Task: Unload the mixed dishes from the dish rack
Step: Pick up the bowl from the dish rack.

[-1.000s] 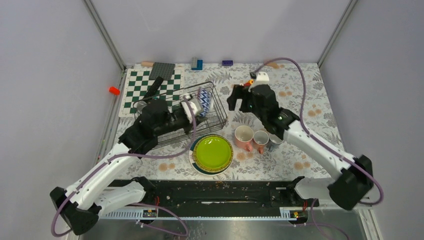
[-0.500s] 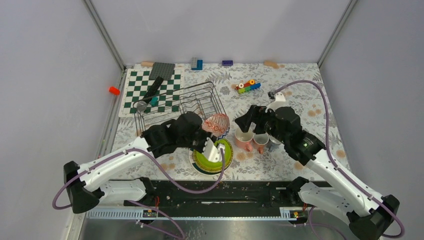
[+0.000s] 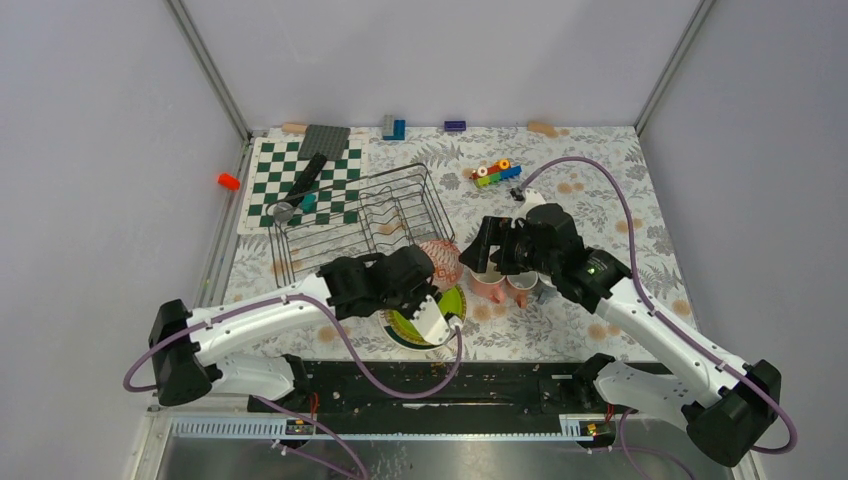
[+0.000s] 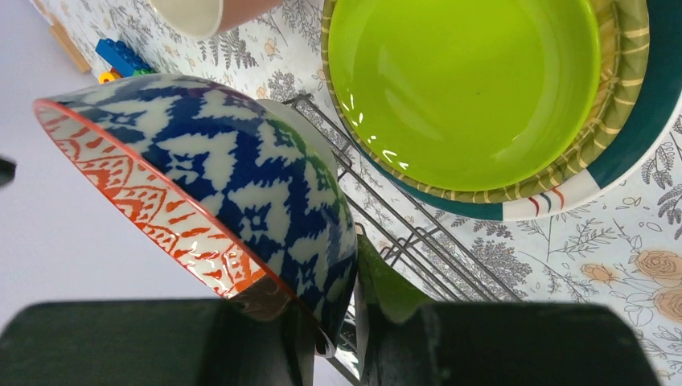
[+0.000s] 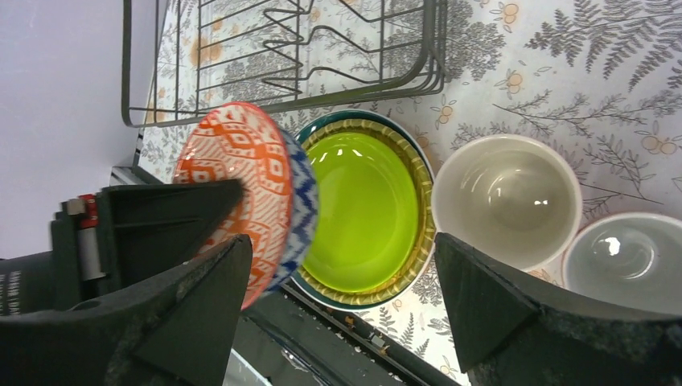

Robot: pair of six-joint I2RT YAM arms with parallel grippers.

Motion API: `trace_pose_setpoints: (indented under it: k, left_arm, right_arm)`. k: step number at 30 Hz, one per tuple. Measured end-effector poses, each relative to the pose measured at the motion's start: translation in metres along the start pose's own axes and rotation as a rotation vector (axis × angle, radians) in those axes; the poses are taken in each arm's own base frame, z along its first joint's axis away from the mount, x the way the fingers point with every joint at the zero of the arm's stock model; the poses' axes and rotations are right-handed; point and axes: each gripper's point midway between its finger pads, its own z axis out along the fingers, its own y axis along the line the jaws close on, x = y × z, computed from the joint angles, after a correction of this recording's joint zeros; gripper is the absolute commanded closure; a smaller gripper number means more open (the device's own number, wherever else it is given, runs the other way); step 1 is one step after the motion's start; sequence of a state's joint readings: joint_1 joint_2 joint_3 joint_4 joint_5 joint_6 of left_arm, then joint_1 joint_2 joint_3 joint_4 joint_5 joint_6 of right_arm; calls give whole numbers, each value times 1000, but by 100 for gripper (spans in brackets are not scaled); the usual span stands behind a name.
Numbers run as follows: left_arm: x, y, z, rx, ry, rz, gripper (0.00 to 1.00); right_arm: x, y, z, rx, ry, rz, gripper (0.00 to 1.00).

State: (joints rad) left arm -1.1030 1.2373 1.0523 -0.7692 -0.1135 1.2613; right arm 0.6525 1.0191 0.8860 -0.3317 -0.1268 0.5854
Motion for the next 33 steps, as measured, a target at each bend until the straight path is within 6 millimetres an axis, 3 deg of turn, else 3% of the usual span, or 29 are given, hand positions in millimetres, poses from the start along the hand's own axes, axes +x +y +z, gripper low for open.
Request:
trace_pose_setpoints:
  k: [8,14,16,21,26,28,29,30,31,32,33]
  left_arm:
    - [-12,-2,9,18,9,68,100]
    - [-12,-3,10,21,22,83,100]
    - [-11,-2,11,25,34,86,100]
    - [-10,2,14,26,53,90,100]
    - [-18,3,14,29,37,116,94]
    - [-24,5,12,23,21,135,81]
    - [-25,6,12,23,19,139,66]
    - [-25,6,12,23,20,141,42]
    - [-26,8,11,14,17,133,9]
    - [-27,12,11,0,15,135,2]
    - [-26,15,10,-11,16,122,1]
  right_arm:
    - [0,5,-1,-21,8,-1,16]
    - [7,13,8,-47,64,14,32]
    - [16,12,15,-42,103,15,40]
    - [38,8,25,-10,184,10,72]
    - [36,2,30,36,167,23,99]
    - [35,-3,31,62,154,15,100]
    - [35,-4,31,66,154,11,100]
    - [35,-5,31,69,152,6,100]
    - [36,-6,31,79,153,0,100]
    - [37,-7,30,82,159,0,100]
    - [38,-7,30,82,161,-2,100]
